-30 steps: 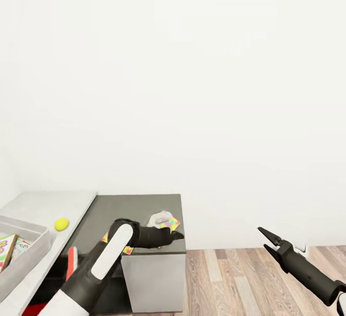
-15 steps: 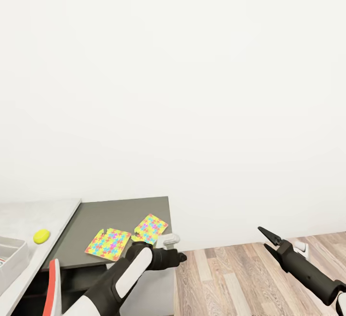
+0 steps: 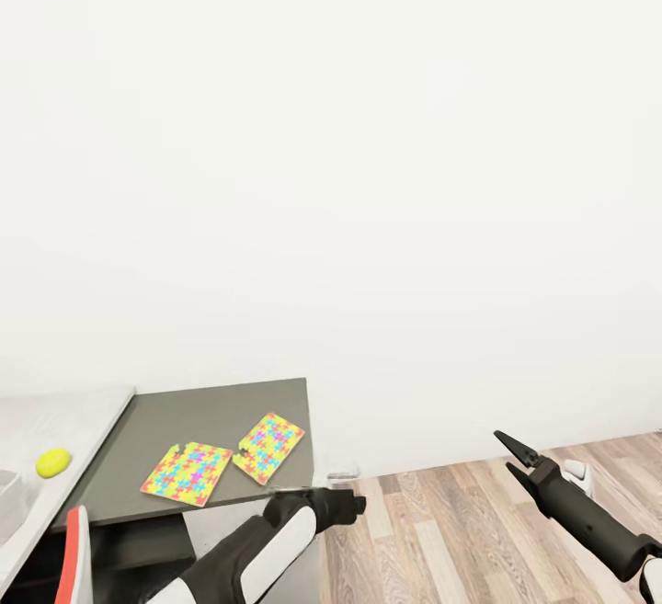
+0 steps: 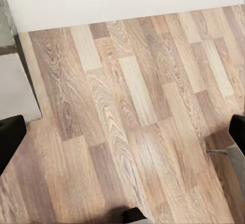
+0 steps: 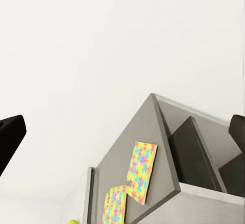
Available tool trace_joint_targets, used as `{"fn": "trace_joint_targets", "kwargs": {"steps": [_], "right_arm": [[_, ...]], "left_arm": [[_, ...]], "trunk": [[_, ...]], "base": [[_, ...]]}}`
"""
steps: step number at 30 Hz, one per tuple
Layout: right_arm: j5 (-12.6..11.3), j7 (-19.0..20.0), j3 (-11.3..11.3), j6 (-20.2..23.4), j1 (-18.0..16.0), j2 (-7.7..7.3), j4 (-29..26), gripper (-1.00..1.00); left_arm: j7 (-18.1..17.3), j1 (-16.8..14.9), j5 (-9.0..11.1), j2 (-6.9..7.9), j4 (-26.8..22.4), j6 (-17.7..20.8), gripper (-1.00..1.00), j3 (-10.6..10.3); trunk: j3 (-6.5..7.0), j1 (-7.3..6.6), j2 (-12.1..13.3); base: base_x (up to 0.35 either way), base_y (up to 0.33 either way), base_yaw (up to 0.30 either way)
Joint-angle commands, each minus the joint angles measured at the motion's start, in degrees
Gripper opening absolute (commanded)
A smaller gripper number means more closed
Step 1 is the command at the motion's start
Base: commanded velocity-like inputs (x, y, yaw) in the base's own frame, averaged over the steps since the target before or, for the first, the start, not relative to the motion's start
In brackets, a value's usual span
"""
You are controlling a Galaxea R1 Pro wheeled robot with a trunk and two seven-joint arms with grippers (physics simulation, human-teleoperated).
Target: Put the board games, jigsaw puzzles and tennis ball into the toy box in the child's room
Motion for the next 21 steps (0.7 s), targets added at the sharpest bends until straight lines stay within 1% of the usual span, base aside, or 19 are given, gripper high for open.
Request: {"fn": "trace_joint_targets", "kwargs": {"steps": [1,2,3,4,5,6,7,8,9,11,13,21], "right_arm": [[0.1,0.3,-0.1,0.3,0.0,0.00,0.0,1.00],[0.1,0.2,-0.1,0.3,0.0,0.00,0.0,1.00],[0.2,0.1,0.0,0.2,0.0,0.00,0.0,1.00],[0.2,0.0,0.0,0.2,0.0,0.01,0.0,1.00],[0.6,-0.2,0.0,0.2,0.0,0.02,0.0,1.00],[0.9,-0.2,0.0,0.2,0.0,0.04,0.0,1.00],[2.5,-0.4,0.0,0.2,0.0,0.08,0.0,1.00],[3.1,-0.4,0.0,0.2,0.0,0.10,0.0,1.00],[4.4,-0.5,-0.1,0.3,0.0,0.15,0.0,1.00],[5.8,-0.5,-0.2,0.3,0.0,0.24,0.0,1.00],[6.7,-0.5,-0.2,0.3,0.0,0.31,0.0,1.00],[7.3,-0.5,-0.3,0.3,0.0,0.29,0.0,1.00]], "left_arm": [[2.2,0.0,0.6,-0.79,1.4,-0.9,1.00,-0.2],[3.1,0.0,0.6,-1.25,2.3,-1.4,1.00,-0.3],[4.9,0.0,0.5,-2.26,4.2,-2.4,1.00,-0.3],[5.8,0.0,0.5,-2.78,5.2,-3.0,1.00,-0.3],[7.6,0.0,0.3,-3.75,7.2,-4.0,1.00,-0.4],[8.5,-0.1,0.3,-4.16,8.0,-4.6,1.00,-0.4],[11.0,-0.1,0.2,-5.02,9.8,-5.9,1.00,-0.4],[11.7,-0.1,0.2,-5.22,10.1,-6.3,1.00,-0.4],[12.8,-0.1,0.2,-5.37,10.7,-7.0,1.00,-0.4],[13.9,-0.1,0.2,-5.37,11.1,-7.5,1.00,-0.5],[14.6,-0.1,0.2,-5.37,11.5,-7.9,1.00,-0.5],[15.1,-0.1,0.2,-5.37,11.9,-8.3,1.00,-0.3]], "trunk": [[-0.02,0.02,0.0],[-0.02,0.02,0.0],[-0.02,0.02,0.0],[-0.02,0.02,0.0],[-0.02,0.02,0.0],[-0.02,0.02,0.0],[-0.02,0.02,0.0],[-0.02,0.02,0.0],[-0.02,0.02,0.0],[-0.02,0.02,0.0],[-0.02,0.02,0.0],[-0.02,0.02,0.0]], "base": [[0.000,-0.283,-0.001],[0.000,-0.274,-0.001],[0.000,-0.224,-0.001],[0.000,-0.186,-0.001],[0.000,-0.119,0.000],[0.000,-0.095,0.000],[0.000,-0.049,0.000],[0.000,-0.039,0.000],[0.000,-0.025,0.000],[0.000,-0.016,0.000],[0.000,-0.019,0.000],[0.000,-0.170,0.000]]}}
